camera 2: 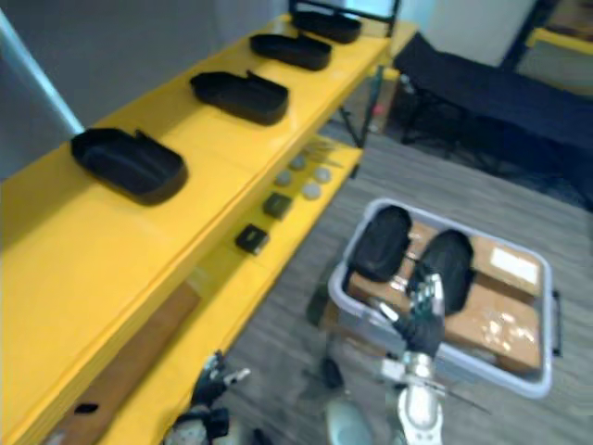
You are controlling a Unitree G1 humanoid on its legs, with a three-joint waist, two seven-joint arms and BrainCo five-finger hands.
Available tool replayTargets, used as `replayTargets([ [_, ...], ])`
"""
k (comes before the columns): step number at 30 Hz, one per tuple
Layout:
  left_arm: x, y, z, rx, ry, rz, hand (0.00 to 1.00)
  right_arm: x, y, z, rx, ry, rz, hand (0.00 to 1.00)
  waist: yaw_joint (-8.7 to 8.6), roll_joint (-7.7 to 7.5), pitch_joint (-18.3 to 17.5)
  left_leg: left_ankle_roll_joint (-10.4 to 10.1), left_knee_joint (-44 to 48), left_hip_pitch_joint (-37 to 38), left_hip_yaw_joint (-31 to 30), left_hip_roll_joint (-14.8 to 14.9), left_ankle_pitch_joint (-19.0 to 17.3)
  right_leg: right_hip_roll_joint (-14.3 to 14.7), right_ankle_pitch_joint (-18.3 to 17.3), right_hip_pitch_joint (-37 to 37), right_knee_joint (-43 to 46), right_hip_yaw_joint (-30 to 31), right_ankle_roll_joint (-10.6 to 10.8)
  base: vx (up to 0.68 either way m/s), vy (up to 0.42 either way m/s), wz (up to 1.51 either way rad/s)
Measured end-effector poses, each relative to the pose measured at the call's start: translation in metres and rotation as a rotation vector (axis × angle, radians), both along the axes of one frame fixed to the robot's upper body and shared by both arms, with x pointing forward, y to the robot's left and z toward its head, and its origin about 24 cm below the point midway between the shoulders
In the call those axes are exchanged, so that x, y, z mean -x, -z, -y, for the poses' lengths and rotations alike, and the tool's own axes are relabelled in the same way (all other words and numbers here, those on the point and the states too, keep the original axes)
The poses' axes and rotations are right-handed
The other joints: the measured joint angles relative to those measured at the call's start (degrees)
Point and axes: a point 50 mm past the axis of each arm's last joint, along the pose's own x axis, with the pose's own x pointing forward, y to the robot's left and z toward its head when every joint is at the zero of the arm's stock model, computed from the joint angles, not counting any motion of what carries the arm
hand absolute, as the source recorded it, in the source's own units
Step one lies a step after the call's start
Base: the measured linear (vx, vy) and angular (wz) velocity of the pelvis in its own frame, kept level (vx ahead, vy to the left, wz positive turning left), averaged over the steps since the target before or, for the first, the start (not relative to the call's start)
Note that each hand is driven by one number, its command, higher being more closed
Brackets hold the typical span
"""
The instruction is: Walk over and take plastic housings, then place them on the shelf
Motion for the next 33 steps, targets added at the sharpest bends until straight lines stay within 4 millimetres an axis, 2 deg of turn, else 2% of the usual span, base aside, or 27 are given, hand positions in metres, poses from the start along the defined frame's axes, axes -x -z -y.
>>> replayTargets([
  [1, 0.002, 0.001, -0.004, 0.004, -0.019, -0.019, 0.0, -0.001, 0.001, -0.006, -0.014, -0.025, 0.009, 0.0, 0.57, 0.0, -0.4, -1.0, -2.3, 0.6, 1.6, 1.5, 1.7, -1.5, -1.2, -0.4, 4.4, -3.3, -0.7, -0.03, -0.082, -0.74],
  [4, 0.003, 0.001, -0.014, -0.008, -0.035, -0.05, 0.0, -0.016, 0.006, -0.025, -0.032, -0.098, 0.009, 0.0, 1.62, -0.24, -0.7, -3.0, -6.0, 1.0, 3.8, 4.7, 5.4, -5.7, -3.7, 1.0, 10.3, -5.4, -0.7, 0.01, -0.203, -0.67],
  [5, 0.007, 0.004, -0.018, -0.016, -0.033, -0.079, 0.0, -0.026, 0.008, -0.03, -0.034, -0.104, 0.002, 0.0, 2.84, -0.4, -0.8, -4.5, -6.3, 0.9, 5.0, 6.4, 6.4, -9.0, -3.6, 2.2, 11.3, -5.6, -0.8, 0.0, -0.346, -0.64],
  [6, 0.011, 0.006, -0.021, -0.024, -0.033, -0.099, 0.0, -0.031, 0.01, -0.032, -0.033, -0.1, -0.008, 0.0, 3.22, -0.74, -1.0, -5.4, -6.2, 0.8, 5.4, 7.2, 7.0, -11.1, -3.4, 3.1, 11.2, -5.8, -0.7, 0.01, -0.331, -0.59],
  [7, 0.014, 0.008, -0.023, -0.031, -0.032, -0.112, 0.0, -0.031, 0.012, -0.033, -0.032, -0.094, -0.022, 0.0, 3.31, -1.16, -1.2, -6.0, -6.1, 0.6, 5.4, 7.7, 7.3, -12.3, -2.1, 3.7, 10.7, -5.9, -1.4, 0.02, -0.416, -0.33],
  [8, 0.02, 0.011, -0.03, -0.05, -0.031, -0.142, 0.0, -0.034, 0.013, -0.034, -0.036, -0.084, -0.031, 0.0, 3.73, -2.52, -2.0, -7.4, -5.4, -0.2, 5.2, 8.5, 7.9, -13.9, 4.7, 5.0, 8.0, -5.8, -1.9, 0.02, -0.454, -0.42],
  [9, 0.026, 0.018, -0.031, -0.053, -0.033, -0.183, 0.0, -0.035, 0.016, -0.033, -0.015, -0.07, -0.05, 0.0, 4.22, -1.33, -2.6, -9.4, -6.6, -0.5, 3.6, 10.5, 9.6, -11.1, 3.4, 5.8, 5.2, -6.8, 0.2, 0.02, -0.461, -0.54],
  [10, 0.03, 0.021, -0.029, -0.047, -0.034, -0.202, 0.0, -0.037, 0.016, -0.032, 0.0, -0.066, -0.054, 0.0, 4.3, -0.42, -2.8, -9.8, -7.6, -0.5, 3.1, 11.6, 10.7, -9.6, 3.3, 5.6, 3.9, -6.8, 0.2, 0.02, -0.423, -0.61],
  [11, 0.033, 0.023, -0.025, -0.039, -0.029, -0.212, 0.0, -0.038, 0.015, -0.03, 0.012, -0.053, -0.06, 0.0, 3.84, 0.09, -2.9, -10.9, -9.6, -0.4, 2.7, 12.8, 13.0, -8.6, 0.9, 5.3, 3.3, -7.1, 2.3, 0.01, -0.402, -0.37],
  [12, 0.031, 0.024, -0.024, -0.041, -0.02, -0.205, 0.0, -0.036, 0.017, -0.025, 0.012, -0.02, -0.075, 0.0, 3.53, 0.06, -2.9, -12.3, -11.3, 0.6, 2.4, 13.1, 14.0, -8.5, -3.1, 6.0, 3.5, -9.0, 7.1, 0.0, -0.389, -0.19],
  [13, 0.03, 0.025, -0.024, -0.036, -0.022, -0.204, 0.0, -0.034, 0.02, -0.022, 0.012, -0.007, -0.091, 0.0, 3.4, -0.11, -2.8, -13.0, -11.9, 1.4, 2.4, 13.3, 14.4, -8.5, -5.5, 6.6, 3.6, -10.2, 8.5, -0.03, -0.454, -0.01],
  [14, 0.029, 0.025, -0.024, -0.03, -0.031, -0.198, 0.0, -0.032, 0.023, -0.017, 0.019, 0.005, -0.112, 0.0, 3.19, -0.34, -2.8, -14.0, -11.9, 1.6, 2.1, 13.8, 15.0, -8.0, -9.8, 7.4, 3.6, -11.9, 8.6, -0.03, -0.375, -0.03],
  [15, 0.029, 0.025, -0.022, -0.017, -0.04, -0.196, 0.0, -0.032, 0.023, -0.013, 0.028, 0.013, -0.118, 0.0, 2.86, -0.03, -2.8, -14.1, -11.7, 1.1, 1.8, 14.5, 15.3, -7.4, -11.2, 7.3, 3.7, -12.6, 8.0, -0.06, -0.405, 0.07],
  [16, 0.025, 0.025, -0.02, 0.016, -0.07, -0.188, 0.0, -0.033, 0.023, -0.003, 0.052, 0.038, -0.131, 0.0, 1.98, 1.38, -1.9, -12.1, -11.5, 0.0, 0.2, 15.8, 16.8, -6.0, -11.7, 6.8, 4.7, -13.2, 7.2, -0.06, -0.226, 0.18],
  [17, 0.023, 0.025, -0.018, 0.048, -0.097, -0.179, 0.0, -0.032, 0.024, 0.008, 0.085, 0.075, -0.143, 0.0, 1.05, 1.44, -1.7, -8.7, -10.5, -1.8, -1.1, 15.7, 19.1, -5.8, -12.2, 6.2, 5.2, -14.0, 6.2, -0.1, -0.262, 0.27],
  [18, 0.022, 0.024, -0.018, 0.059, -0.101, -0.171, 0.0, -0.03, 0.024, 0.013, 0.105, 0.091, -0.151, 0.0, 0.76, 1.4, -1.4, -7.0, -9.1, -2.9, -1.6, 15.7, 20.2, -5.9, -12.5, 6.2, 4.9, -14.2, 5.9, -0.11, -0.231, 0.2],
  [19, 0.02, 0.023, -0.017, 0.069, -0.09, -0.146, 0.0, -0.026, 0.026, 0.025, 0.128, 0.129, -0.168, 0.0, 0.91, 1.15, -0.8, -4.5, -5.8, -5.1, -3.3, 15.5, 21.6, -6.0, -12.4, 7.1, 3.5, -13.6, 5.3, -0.13, -0.159, -0.09],
  [20, 0.018, 0.021, -0.015, 0.074, -0.085, -0.118, 0.0, -0.024, 0.026, 0.035, 0.14, 0.154, -0.174, 0.0, 1.51, 1.18, -0.6, -6.2, -4.9, -5.9, -7.8, 11.6, 17.6, -6.9, -11.6, 7.6, 1.3, -12.3, 4.9, -0.1, -0.033, -0.26],
  [21, 0.018, 0.02, -0.015, 0.075, -0.085, -0.11, 0.0, -0.024, 0.024, 0.039, 0.149, 0.158, -0.169, 0.0, 1.75, 1.32, -0.5, -6.6, -5.2, -5.9, -9.0, 9.8, 16.4, -7.1, -11.3, 7.8, 0.7, -11.8, 5.0, -0.08, 0.063, -0.55],
  [22, 0.021, 0.019, -0.011, 0.092, -0.091, -0.094, 0.0, -0.029, 0.017, 0.05, 0.183, 0.167, -0.142, 0.0, 2.01, 2.58, 0.2, -6.9, -8.7, -5.7, -12.5, 4.3, 14.2, -7.3, -10.0, 8.4, -1.9, -10.5, 4.7, -0.06, 0.102, -0.52],
  [23, 0.022, 0.018, -0.008, 0.101, -0.095, -0.078, 0.0, -0.032, 0.013, 0.057, 0.2, 0.187, -0.127, 0.0, 2.13, 3.74, 0.7, -7.6, -13.3, -5.4, -13.7, 1.4, 13.4, -7.2, -9.2, 8.5, -3.3, -10.5, 5.0, -0.05, 0.112, -0.46],
  [24, 0.021, 0.017, -0.009, 0.097, -0.089, -0.072, 0.0, -0.033, 0.014, 0.06, 0.204, 0.197, -0.133, 0.0, 2.32, 3.55, 0.9, -8.5, -15.1, -4.5, -13.7, 0.6, 13.6, -7.5, -8.5, 8.5, -4.0, -10.2, 5.4, -0.02, 0.109, -0.15],
  [26, 0.018, 0.014, -0.008, 0.083, -0.062, -0.047, 0.0, -0.037, 0.018, 0.063, 0.196, 0.235, -0.154, 0.0, 3.16, 3.51, 2.0, -8.0, -17.3, -3.7, -14.9, -2.0, 13.9, -8.6, -4.9, 10.4, -8.7, -11.8, 6.3, 0.04, 0.082, 0.01],
  [27, 0.019, 0.014, -0.009, 0.067, -0.042, -0.051, 0.0, -0.045, 0.019, 0.064, 0.186, 0.248, -0.158, 0.0, 4.08, 3.64, 2.9, -8.1, -16.4, -3.8, -14.8, -2.2, 13.6, -8.7, -2.2, 11.6, -11.4, -12.0, 7.1, 0.06, 0.108, -0.08],
  [28, 0.019, 0.014, -0.009, 0.058, -0.032, -0.054, 0.0, -0.052, 0.017, 0.064, 0.181, 0.255, -0.153, 0.0, 4.2, 3.73, 3.2, -8.2, -15.8, -3.8, -14.8, -2.3, 13.6, -8.7, -1.6, 12.1, -12.4, -11.9, 7.2, 0.07, 0.126, -0.15],
  [30, 0.017, 0.014, -0.007, 0.051, -0.012, -0.052, 0.0, -0.087, 0.0, 0.065, 0.177, 0.263, -0.114, 0.0, 4.65, 4.61, 4.3, -8.0, -15.1, -4.0, -14.8, -3.3, 13.7, -9.2, 0.1, 12.7, -14.5, -11.5, 7.7, 0.05, 0.076, -0.14],
  [33, 0.006, 0.006, -0.004, 0.034, 0.022, -0.005, 0.0, -0.122, -0.026, 0.067, 0.186, 0.254, -0.073, 0.0, 5.66, 5.17, 5.9, -8.0, -14.6, -5.0, -16.9, -3.9, 13.7, -9.6, 1.5, 12.6, -15.8, -11.9, 7.8, 0.05, 0.046, -0.09],
])
